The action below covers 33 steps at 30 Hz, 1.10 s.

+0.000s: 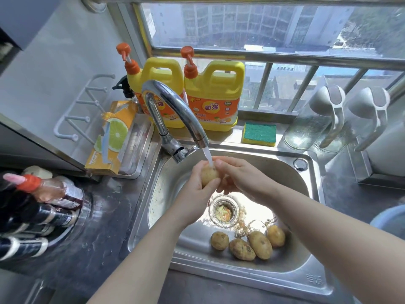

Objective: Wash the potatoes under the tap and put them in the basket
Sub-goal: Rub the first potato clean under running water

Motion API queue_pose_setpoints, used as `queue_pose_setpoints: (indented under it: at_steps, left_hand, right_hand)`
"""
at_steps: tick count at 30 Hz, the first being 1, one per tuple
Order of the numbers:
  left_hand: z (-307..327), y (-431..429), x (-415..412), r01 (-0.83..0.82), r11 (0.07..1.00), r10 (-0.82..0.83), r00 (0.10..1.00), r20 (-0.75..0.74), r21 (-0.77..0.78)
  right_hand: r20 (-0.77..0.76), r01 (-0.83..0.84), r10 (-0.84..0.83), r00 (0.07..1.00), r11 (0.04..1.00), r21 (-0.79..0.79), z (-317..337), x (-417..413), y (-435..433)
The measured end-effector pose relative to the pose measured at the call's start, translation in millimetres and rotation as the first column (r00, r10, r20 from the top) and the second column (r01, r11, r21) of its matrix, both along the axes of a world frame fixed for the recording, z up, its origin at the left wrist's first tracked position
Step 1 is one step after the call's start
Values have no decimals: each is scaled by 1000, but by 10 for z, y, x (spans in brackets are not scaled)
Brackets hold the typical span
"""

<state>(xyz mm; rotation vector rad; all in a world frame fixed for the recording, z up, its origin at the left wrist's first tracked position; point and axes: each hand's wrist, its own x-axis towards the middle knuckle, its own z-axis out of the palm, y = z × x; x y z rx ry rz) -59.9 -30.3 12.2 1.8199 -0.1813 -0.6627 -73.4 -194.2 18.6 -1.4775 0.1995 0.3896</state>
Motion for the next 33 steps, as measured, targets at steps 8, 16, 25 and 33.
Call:
queue_pose_setpoints:
  at_steps: [8, 16, 25, 33]
  left_hand:
    - [104, 45, 4, 0, 994, -3, 1000, 27, 110]
    - [121, 21, 12, 32, 989, -47, 994, 101, 141]
    - [122, 30, 30, 30, 983, -46, 995, 85, 181]
    - [158, 46, 78, 27, 968, -49, 996, 81, 248]
  right_hand:
    - [-73, -154, 171, 983, 969, 195, 71, 65, -102]
    - [-58, -94, 105, 993, 982, 163, 13, 64, -75]
    - [-17, -97, 97, 995, 995, 24, 55, 93, -42]
    - [-45, -131, 130, 990, 991, -22, 109, 162, -50]
